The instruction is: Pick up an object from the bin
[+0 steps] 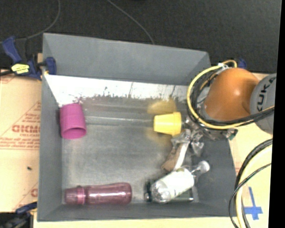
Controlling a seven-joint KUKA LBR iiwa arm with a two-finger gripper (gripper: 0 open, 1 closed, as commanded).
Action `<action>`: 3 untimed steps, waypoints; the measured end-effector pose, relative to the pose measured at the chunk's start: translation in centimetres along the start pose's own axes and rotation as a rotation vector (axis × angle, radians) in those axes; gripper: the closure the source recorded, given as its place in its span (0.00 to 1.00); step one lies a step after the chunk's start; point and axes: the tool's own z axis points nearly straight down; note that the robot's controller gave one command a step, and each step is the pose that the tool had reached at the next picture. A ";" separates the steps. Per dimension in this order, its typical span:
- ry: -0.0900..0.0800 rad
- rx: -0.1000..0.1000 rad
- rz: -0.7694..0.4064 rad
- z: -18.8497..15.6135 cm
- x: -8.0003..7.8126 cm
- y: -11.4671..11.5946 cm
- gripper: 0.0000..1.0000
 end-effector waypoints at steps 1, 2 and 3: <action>0.002 -0.004 0.002 -2.1 0.1 0.1 1.00; 0.001 -0.001 0.003 -4.1 0.1 0.0 1.00; 0.000 0.003 0.003 -5.8 0.0 -0.1 1.00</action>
Offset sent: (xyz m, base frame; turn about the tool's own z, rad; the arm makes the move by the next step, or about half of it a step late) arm 0.0000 0.0000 0.0082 0.0000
